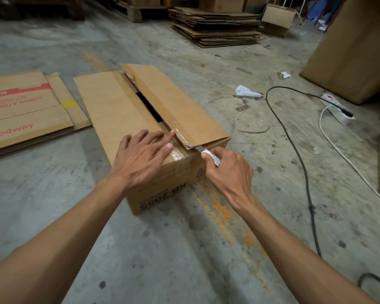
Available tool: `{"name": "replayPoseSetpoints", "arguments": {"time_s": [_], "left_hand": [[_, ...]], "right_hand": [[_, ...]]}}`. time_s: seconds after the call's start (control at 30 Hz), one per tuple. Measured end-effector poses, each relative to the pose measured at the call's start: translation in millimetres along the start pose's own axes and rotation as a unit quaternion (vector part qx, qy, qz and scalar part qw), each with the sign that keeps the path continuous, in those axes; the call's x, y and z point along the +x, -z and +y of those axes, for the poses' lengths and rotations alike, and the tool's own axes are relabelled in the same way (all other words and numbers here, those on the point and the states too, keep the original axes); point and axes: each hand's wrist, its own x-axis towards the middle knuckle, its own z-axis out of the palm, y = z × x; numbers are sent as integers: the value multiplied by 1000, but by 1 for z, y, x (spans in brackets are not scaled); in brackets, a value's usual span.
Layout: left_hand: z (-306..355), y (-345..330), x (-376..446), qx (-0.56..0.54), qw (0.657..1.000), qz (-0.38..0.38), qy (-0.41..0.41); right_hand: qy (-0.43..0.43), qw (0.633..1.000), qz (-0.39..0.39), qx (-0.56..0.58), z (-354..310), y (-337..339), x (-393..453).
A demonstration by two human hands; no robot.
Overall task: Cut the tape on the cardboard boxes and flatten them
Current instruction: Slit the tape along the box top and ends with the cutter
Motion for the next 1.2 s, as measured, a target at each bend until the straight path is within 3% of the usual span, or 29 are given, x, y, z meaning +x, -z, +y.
{"name": "replayPoseSetpoints", "arguments": {"time_s": [0.47,0.9,1.13,1.2], "left_hand": [[-1,0,-2,-5,1000,8,5],[0,-1,0,-9,1000,21,2],[-4,-1,-3,-20,998,62,3],[-6,-1,-5,0,998,60,2]], "right_hand": [[64,998,-23,-9,2,-6,-16],[-21,998,8,-58,38,6,27],[110,994,1,-18,32,1,1],[173,982,-65,32,27,-3,-10]]}}
